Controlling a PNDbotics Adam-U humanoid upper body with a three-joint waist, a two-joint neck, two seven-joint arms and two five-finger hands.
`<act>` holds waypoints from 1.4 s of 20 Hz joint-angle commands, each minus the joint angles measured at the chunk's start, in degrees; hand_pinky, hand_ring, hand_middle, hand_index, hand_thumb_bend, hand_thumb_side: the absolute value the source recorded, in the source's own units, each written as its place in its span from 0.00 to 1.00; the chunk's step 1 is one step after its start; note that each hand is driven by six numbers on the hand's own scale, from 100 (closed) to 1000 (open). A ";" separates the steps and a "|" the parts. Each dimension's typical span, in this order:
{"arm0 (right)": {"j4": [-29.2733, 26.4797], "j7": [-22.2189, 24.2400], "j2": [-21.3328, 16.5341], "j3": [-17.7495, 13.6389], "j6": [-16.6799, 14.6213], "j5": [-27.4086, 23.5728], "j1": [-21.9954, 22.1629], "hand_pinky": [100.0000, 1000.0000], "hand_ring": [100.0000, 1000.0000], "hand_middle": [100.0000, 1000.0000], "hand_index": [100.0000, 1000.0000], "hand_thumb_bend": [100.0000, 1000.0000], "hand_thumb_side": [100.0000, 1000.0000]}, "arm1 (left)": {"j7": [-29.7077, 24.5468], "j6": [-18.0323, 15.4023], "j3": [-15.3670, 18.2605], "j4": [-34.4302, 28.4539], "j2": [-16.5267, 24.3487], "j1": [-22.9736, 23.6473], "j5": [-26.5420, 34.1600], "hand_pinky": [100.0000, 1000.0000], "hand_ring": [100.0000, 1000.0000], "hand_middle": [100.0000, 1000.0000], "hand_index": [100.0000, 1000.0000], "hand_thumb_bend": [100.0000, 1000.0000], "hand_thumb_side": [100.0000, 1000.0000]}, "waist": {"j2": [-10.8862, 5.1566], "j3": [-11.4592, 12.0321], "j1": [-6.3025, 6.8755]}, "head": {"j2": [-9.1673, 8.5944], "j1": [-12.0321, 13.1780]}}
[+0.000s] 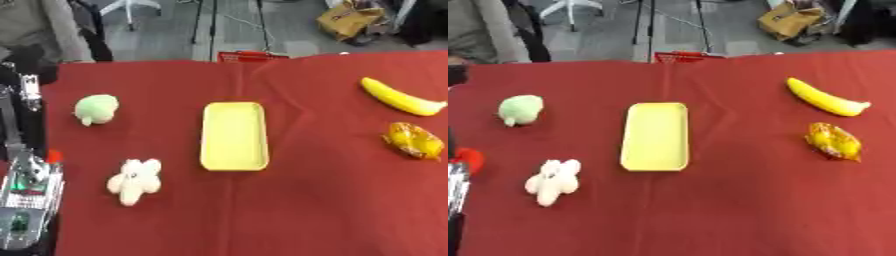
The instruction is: Pick up objects on the table and place them in the box.
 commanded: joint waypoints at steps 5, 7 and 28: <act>-1.40 0.17 -1.10 -0.41 0.05 -0.34 -0.43 0.58 0.69 0.75 0.82 0.00 0.67 | -0.20 0.71 0.11 -0.88 1.51 -0.80 -1.10 0.64 0.60 0.68 0.73 0.63 0.90 | 0.41 0.00 0.70 | 0.30 0.40; -1.40 0.27 -1.12 -0.40 0.12 -0.31 -0.41 0.58 0.69 0.75 0.82 0.00 0.67 | -0.42 1.32 0.26 -0.69 1.98 -0.91 -2.08 0.64 0.60 0.68 0.73 0.66 0.88 | 0.40 -0.02 0.72 | 0.30 0.58; -1.40 2.00 -1.50 -0.35 1.23 0.09 -0.16 0.58 0.68 0.76 0.84 0.00 0.66 | -43.48 12.32 -4.43 2.61 15.74 -2.80 -24.14 0.71 0.65 0.68 0.75 1.00 0.41 | 0.15 -0.45 0.96 | -1.62 0.06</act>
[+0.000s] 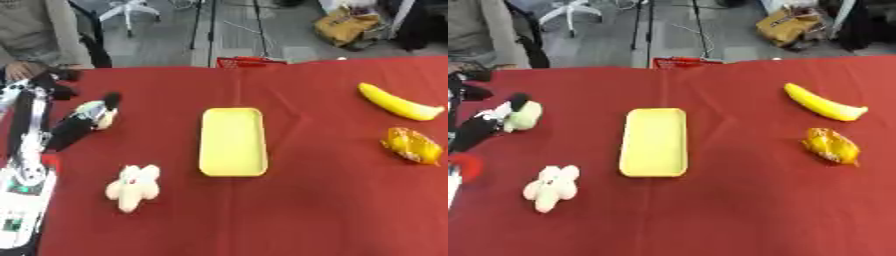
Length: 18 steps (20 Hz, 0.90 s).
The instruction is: Pick up objects on the table and place them in the box.
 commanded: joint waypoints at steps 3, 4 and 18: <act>-1.39 0.25 -1.63 -0.33 0.00 0.06 -0.36 0.58 0.68 0.76 0.84 0.00 0.66 | -18.21 1.37 -1.87 -2.34 9.89 -0.96 -7.75 0.74 0.69 0.70 0.77 1.00 0.36 | 0.02 -0.14 1.07 | -0.63 -0.06; -1.37 0.27 -1.69 -0.31 0.01 0.04 -0.36 0.58 0.68 0.76 0.84 0.00 0.66 | -20.77 1.32 -2.88 -2.29 11.77 -0.77 -8.45 0.74 0.69 0.70 0.77 1.00 0.36 | -0.02 -0.20 1.14 | -0.72 -0.11; -1.20 0.47 -1.83 -0.21 -0.18 -0.23 -0.43 0.58 0.68 0.76 0.84 0.00 0.66 | -23.60 1.11 -9.06 2.03 15.94 -1.09 -14.18 0.76 0.72 0.72 0.79 1.00 0.36 | -0.14 -0.22 1.17 | -1.32 0.13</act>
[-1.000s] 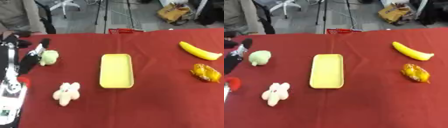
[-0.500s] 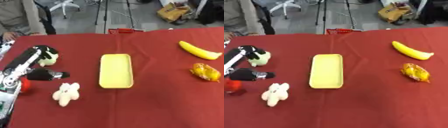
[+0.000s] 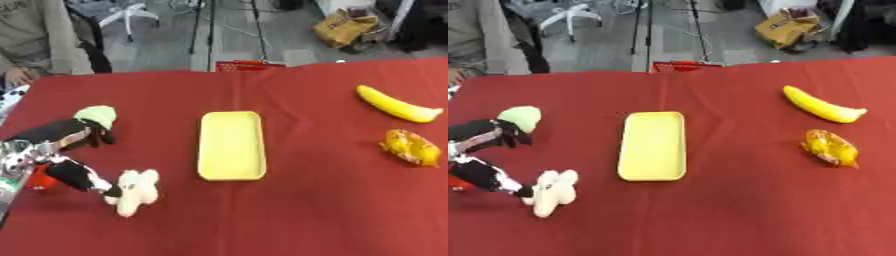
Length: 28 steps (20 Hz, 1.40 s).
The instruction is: Pick up objects on the table and place them in the box.
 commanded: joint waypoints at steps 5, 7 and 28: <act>-1.23 0.19 -1.29 -0.21 -0.18 -0.32 -0.65 0.58 0.68 0.76 0.84 0.00 0.66 | 3.75 0.66 -0.35 2.48 -1.35 -0.73 -4.39 0.76 0.72 0.72 0.79 1.00 0.35 | -0.11 -0.15 0.71 | -0.37 0.22; -1.22 0.20 -1.24 -0.22 -0.20 -0.34 -0.66 0.58 0.68 0.76 0.84 0.00 0.66 | 3.42 0.43 -0.53 3.13 -2.10 -0.99 -4.59 0.76 0.72 0.72 0.78 1.00 0.34 | -0.10 -0.19 0.68 | -0.41 0.24; -1.37 0.18 -1.22 -0.22 -0.25 -0.38 -0.71 0.58 0.68 0.76 0.84 0.00 0.67 | -1.49 -1.84 -2.70 5.77 -3.33 -2.58 -8.71 0.77 0.73 0.69 0.77 0.93 0.32 | -0.02 -0.39 0.66 | -0.68 0.27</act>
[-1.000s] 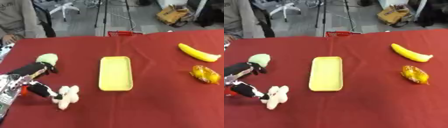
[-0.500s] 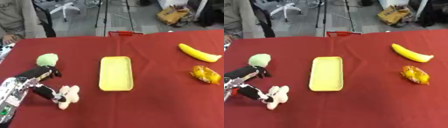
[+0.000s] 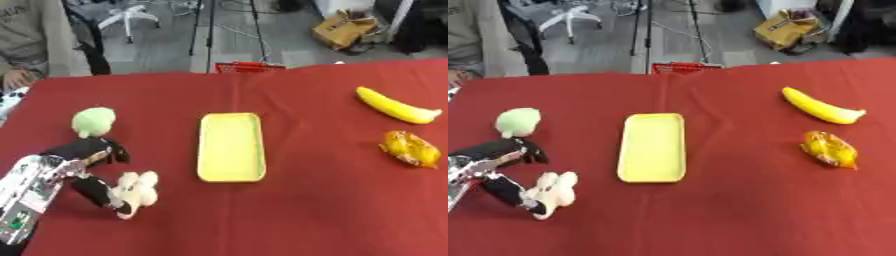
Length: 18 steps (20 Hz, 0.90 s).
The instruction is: Pick up objects on the table and place them in the box.
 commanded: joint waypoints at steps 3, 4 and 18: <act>-1.36 0.13 -1.19 -0.22 -0.20 -0.39 -0.70 0.58 0.68 0.76 0.84 0.00 0.67 | 4.00 1.69 0.18 0.08 0.53 -0.70 -4.37 0.76 0.73 0.69 0.77 0.93 0.32 | 0.01 -0.04 0.65 | -0.65 -0.01; -1.36 0.14 -1.19 -0.21 -0.20 -0.40 -0.71 0.58 0.68 0.76 0.84 0.00 0.67 | 4.90 2.01 0.03 0.39 0.31 -0.68 -5.00 0.76 0.72 0.69 0.76 0.93 0.32 | 0.02 -0.05 0.65 | -0.66 0.01; -1.28 0.24 -1.06 -0.18 -0.28 -0.55 -0.76 0.58 0.68 0.76 0.84 0.00 0.67 | 2.20 -0.38 -2.08 5.05 -2.33 -2.05 -2.23 0.73 0.64 0.57 0.69 0.87 0.28 | 0.07 -0.14 0.56 | -0.71 0.23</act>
